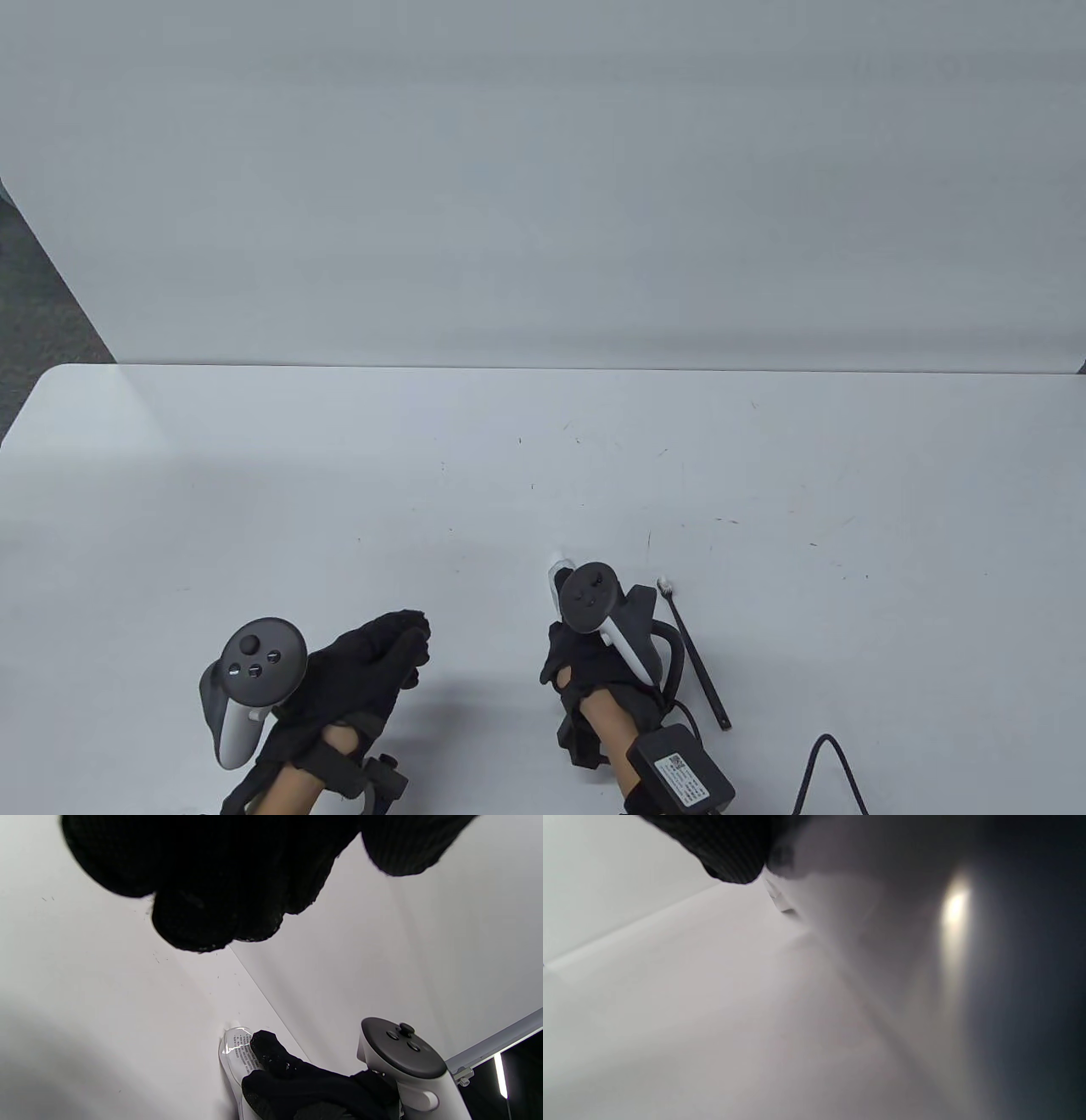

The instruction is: Squeeze toothpaste onto toothbrush

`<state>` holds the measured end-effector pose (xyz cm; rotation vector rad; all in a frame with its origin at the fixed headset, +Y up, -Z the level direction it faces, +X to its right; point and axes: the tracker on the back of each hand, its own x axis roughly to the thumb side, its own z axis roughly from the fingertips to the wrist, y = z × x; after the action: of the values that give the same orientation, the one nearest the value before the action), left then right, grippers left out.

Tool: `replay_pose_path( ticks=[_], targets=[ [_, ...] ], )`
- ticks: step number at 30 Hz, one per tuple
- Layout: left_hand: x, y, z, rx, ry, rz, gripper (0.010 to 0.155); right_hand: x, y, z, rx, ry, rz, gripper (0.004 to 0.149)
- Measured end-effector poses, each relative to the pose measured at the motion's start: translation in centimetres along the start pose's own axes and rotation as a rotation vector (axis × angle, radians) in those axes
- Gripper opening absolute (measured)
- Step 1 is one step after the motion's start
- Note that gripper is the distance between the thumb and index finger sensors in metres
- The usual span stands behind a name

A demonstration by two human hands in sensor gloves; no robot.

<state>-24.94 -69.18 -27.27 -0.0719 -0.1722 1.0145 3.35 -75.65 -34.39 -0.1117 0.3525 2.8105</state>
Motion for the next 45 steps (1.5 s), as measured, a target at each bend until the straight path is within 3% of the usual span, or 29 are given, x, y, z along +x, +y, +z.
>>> replay_pose_path(
  ticks=[5,20,26,29,33,36,38,40,45],
  targets=[
    [0.1,-0.4,-0.1,-0.028,-0.010,-0.016,0.057,0.5,-0.4,0.3,-0.019,-0.023,0.117,0.060],
    [0.1,-0.5,-0.2,-0.041,-0.006,-0.030,0.057,-1.0,-1.5,0.3,0.008,0.004,0.067,0.056],
    [0.3,0.1,0.1,0.012,-0.038,-0.044,0.058,-0.9,-5.1,2.6,-0.040,-0.070,0.003,0.062],
    [1.6,0.8,0.9,0.138,-0.108,-0.168,0.061,-1.2,-8.6,5.5,-0.234,-0.203,-0.034,0.062],
    [4.0,0.5,2.3,0.291,-0.244,-0.630,0.067,-3.2,-11.3,10.0,-0.547,-0.483,-0.047,0.056],
    [5.0,-0.4,2.7,0.274,-0.298,-0.911,0.078,-5.3,-11.9,12.4,-0.766,-0.606,0.086,0.059],
    [5.1,-0.9,2.7,0.243,-0.315,-1.040,0.092,-6.6,-11.6,13.1,-0.792,-0.633,0.182,0.067],
    [5.2,-1.0,2.8,0.297,-0.321,-1.145,0.098,-7.8,-10.8,13.2,-0.755,-0.647,0.250,0.072],
    [4.1,-1.0,1.9,0.231,-0.216,-1.145,0.099,-9.6,-9.0,12.1,-0.654,-0.591,0.310,0.071]
  ],
)
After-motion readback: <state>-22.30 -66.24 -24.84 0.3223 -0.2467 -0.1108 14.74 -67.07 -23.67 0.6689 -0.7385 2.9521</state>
